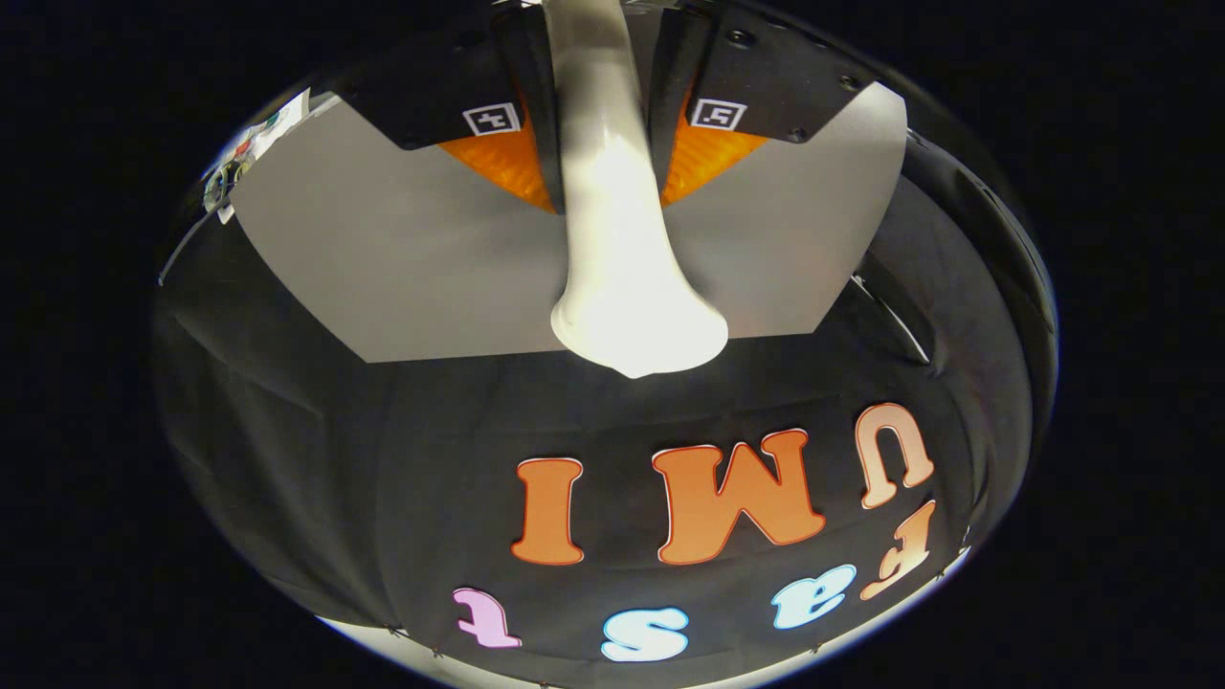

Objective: Iron the clothes twice with a garment steamer, once on the left side and once on the right side.

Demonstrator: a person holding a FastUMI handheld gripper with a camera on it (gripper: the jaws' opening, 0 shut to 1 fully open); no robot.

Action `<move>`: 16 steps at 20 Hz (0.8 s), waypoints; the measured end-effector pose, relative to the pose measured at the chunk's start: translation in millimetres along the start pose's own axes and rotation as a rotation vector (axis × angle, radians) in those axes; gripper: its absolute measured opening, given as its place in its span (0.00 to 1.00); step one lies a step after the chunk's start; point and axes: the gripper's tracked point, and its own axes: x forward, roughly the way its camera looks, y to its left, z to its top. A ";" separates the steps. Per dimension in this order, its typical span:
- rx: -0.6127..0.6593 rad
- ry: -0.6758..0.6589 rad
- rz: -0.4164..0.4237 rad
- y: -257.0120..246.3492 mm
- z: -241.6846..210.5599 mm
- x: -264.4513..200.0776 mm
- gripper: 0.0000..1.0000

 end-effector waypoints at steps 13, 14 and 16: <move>0.061 -0.184 -0.021 12.3 33.1 -100.9 0.50; 0.074 -0.202 -0.022 19.7 34.7 -110.5 0.50; 0.092 -0.232 -0.040 33.9 33.1 -130.8 0.50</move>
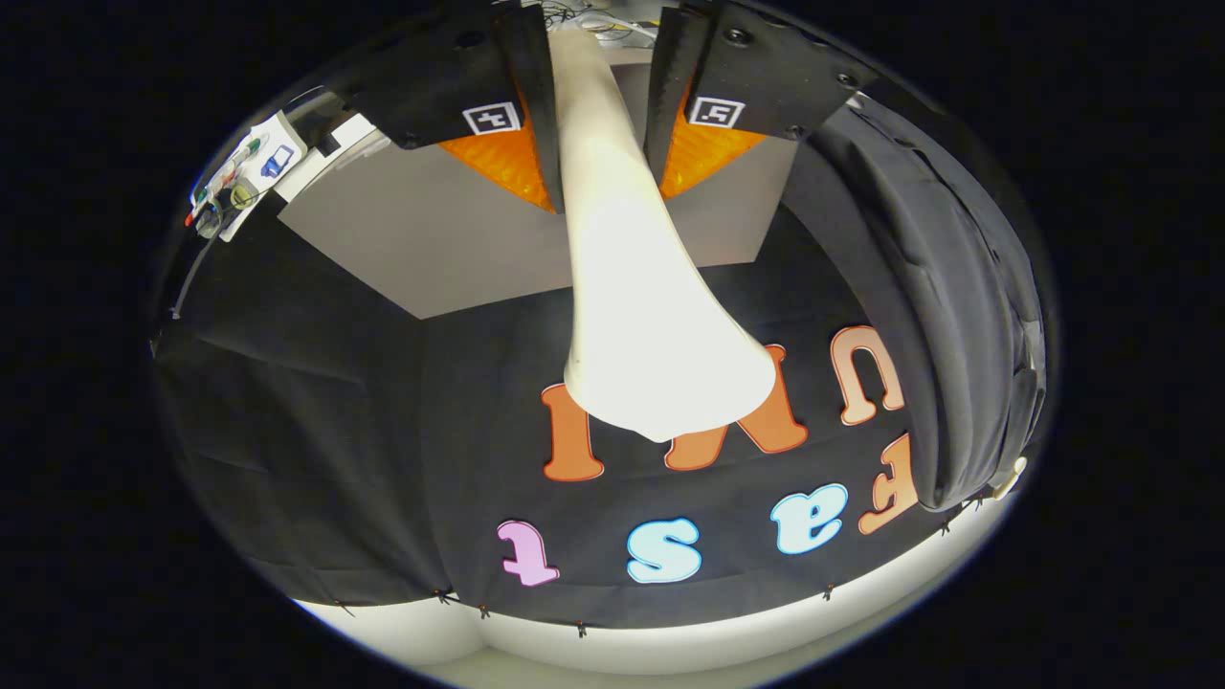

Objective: Iron the clothes twice with a garment steamer, once on the left side and once on the right side.

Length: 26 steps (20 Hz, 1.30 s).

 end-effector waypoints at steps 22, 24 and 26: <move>0.165 -0.155 -0.190 136.6 -29.5 -158.6 0.50; 0.157 -0.163 -0.181 153.0 -25.4 -161.6 0.50; 0.145 -0.165 -0.161 170.7 -22.4 -160.5 0.50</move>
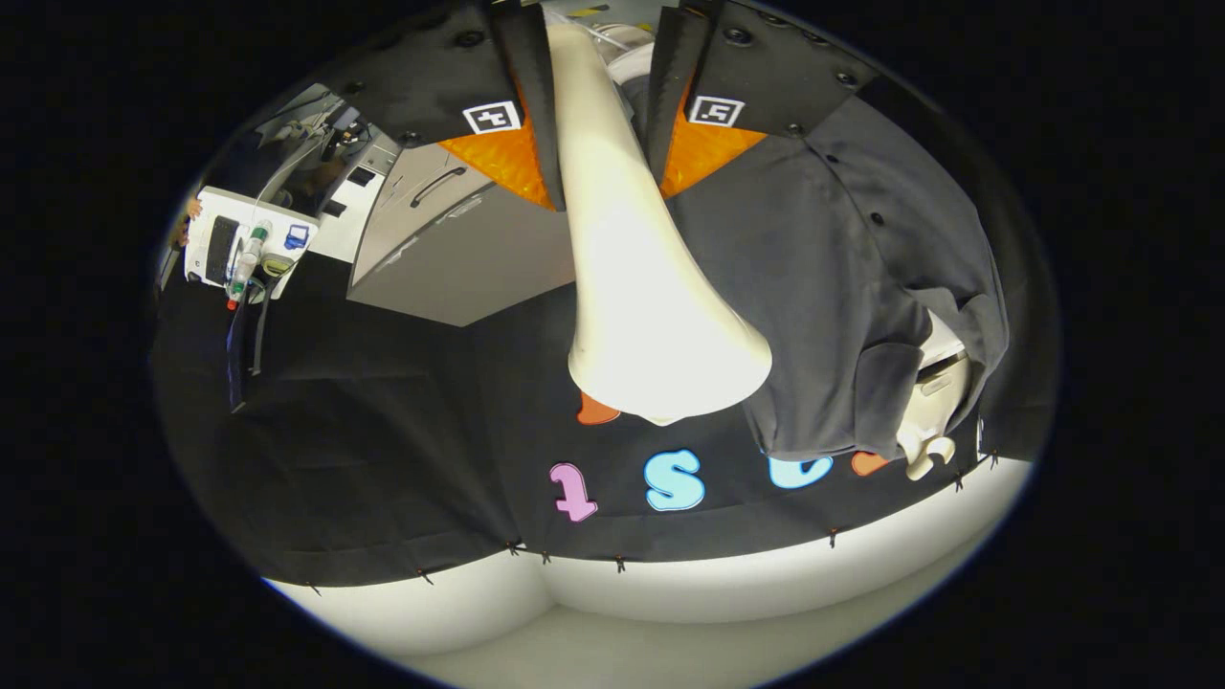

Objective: Iron the clothes twice with a garment steamer, once on the left side and once on the right side.

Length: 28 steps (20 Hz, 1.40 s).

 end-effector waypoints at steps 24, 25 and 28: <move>-0.168 0.194 0.173 150.3 -85.9 50.1 0.50; -0.170 0.204 0.172 149.5 -90.3 50.9 0.50; -0.171 0.232 0.164 143.2 -104.1 53.8 0.50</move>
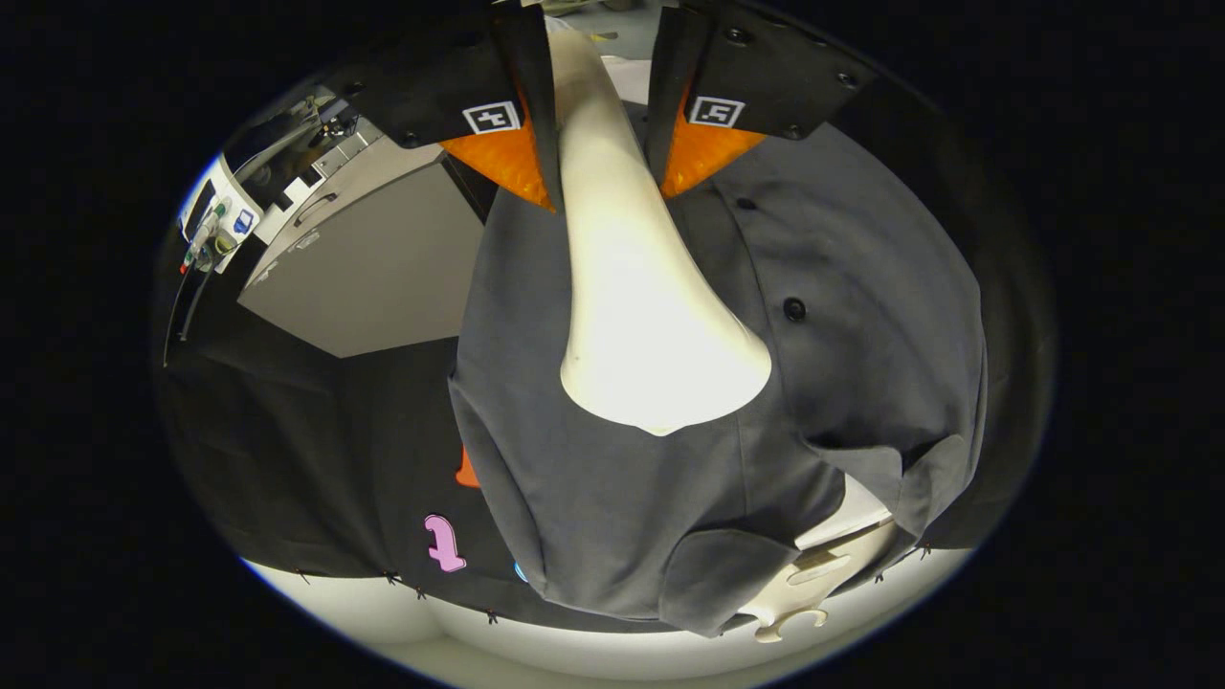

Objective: Iron the clothes twice with a garment steamer, once on the left side and once on the right side.

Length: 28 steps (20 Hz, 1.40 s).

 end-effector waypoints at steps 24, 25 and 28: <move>0.004 0.289 -0.010 -51.4 -151.4 28.3 0.50; 0.004 0.301 -0.010 -51.6 -157.9 30.0 0.50; -0.002 0.332 -0.005 -54.8 -175.7 33.7 0.50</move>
